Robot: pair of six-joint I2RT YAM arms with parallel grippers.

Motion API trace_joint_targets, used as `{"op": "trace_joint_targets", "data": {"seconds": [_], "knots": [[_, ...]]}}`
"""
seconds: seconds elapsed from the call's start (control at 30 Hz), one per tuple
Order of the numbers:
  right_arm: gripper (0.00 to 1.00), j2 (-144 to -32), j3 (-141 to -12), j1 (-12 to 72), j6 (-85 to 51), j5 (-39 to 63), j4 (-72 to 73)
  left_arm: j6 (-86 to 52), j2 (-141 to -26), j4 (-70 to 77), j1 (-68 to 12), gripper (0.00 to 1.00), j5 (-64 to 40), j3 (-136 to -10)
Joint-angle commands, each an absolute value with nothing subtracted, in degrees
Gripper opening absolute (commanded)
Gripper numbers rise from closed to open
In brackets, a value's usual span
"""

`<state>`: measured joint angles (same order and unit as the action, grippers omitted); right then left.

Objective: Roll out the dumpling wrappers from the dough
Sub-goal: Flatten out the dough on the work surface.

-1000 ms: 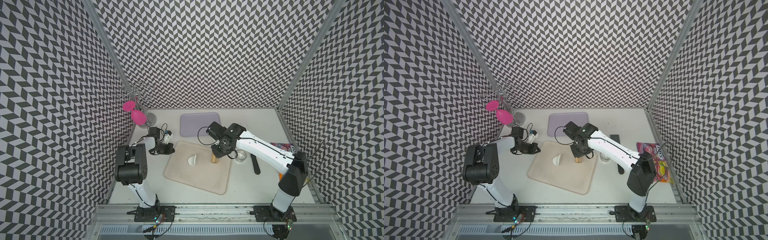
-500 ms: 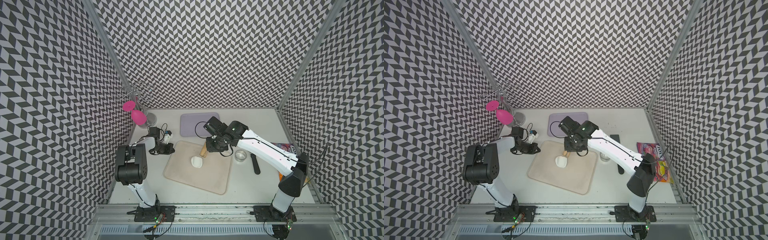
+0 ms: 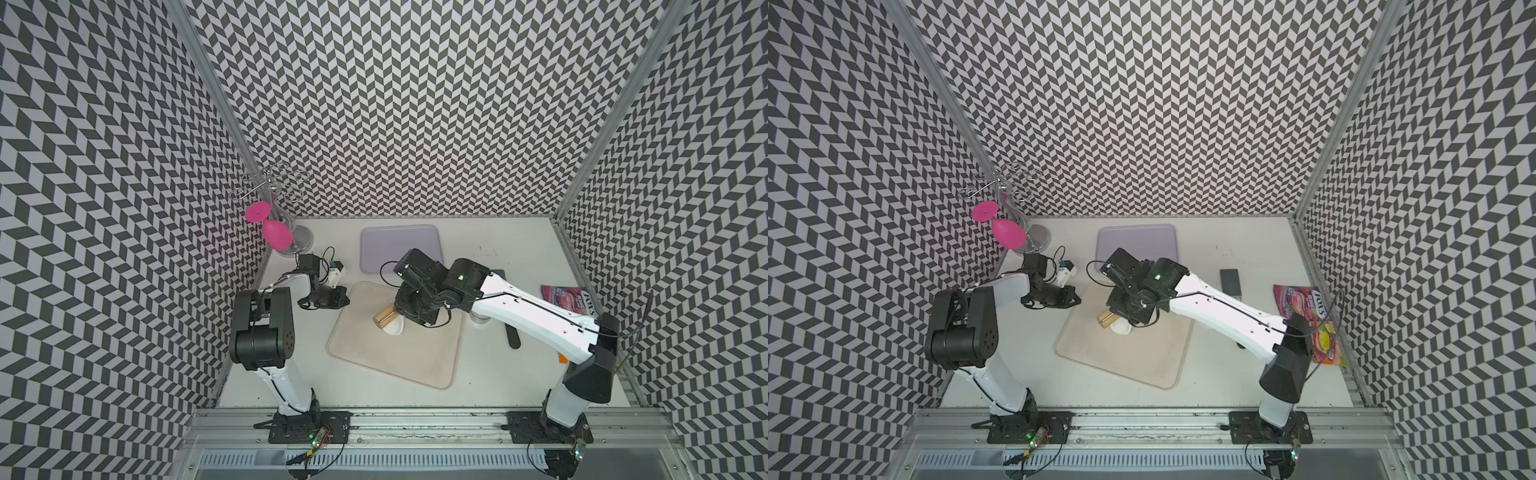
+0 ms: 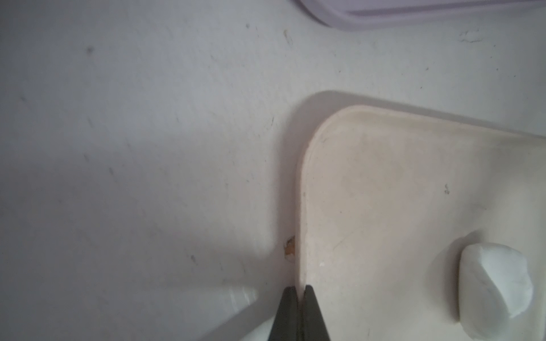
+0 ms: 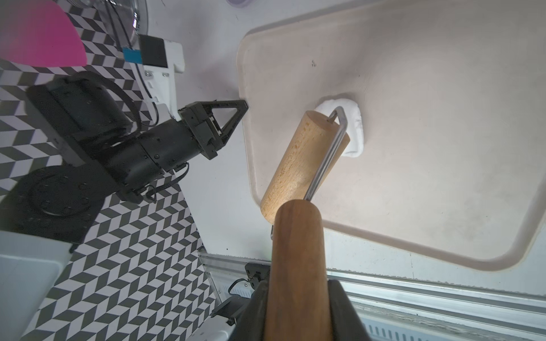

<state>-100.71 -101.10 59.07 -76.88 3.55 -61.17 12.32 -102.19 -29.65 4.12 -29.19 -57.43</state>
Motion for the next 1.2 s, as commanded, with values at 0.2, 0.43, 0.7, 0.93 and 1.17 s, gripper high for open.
{"op": "trace_joint_targets", "data": {"seconds": [0.2, 0.43, 0.7, 0.93, 1.17], "knots": [[0.00, -106.14, -105.03, 59.88, -83.70, 5.33, -60.87, 12.28, -102.30, -31.82, 4.13, 0.00, -28.03, -55.99], [0.00, -110.71, -107.58, 58.88, -83.72, 4.89, -66.07, 12.35, -102.28, -31.82, 4.13, 0.00, -28.21, -56.06], [0.00, -112.62, -106.91, 56.08, -82.20, 5.36, -65.74, 12.38, -102.39, -31.82, 4.13, 0.00, -28.30, -56.01], [0.00, -116.29, -106.44, 55.05, -80.70, 7.50, -65.62, 12.44, -102.47, -31.81, 4.18, 0.00, -28.21, -55.99], [0.00, -118.28, -105.11, 53.81, -79.97, 7.65, -66.39, 12.47, -102.54, -31.75, 4.19, 0.00, -28.21, -55.97]]}}
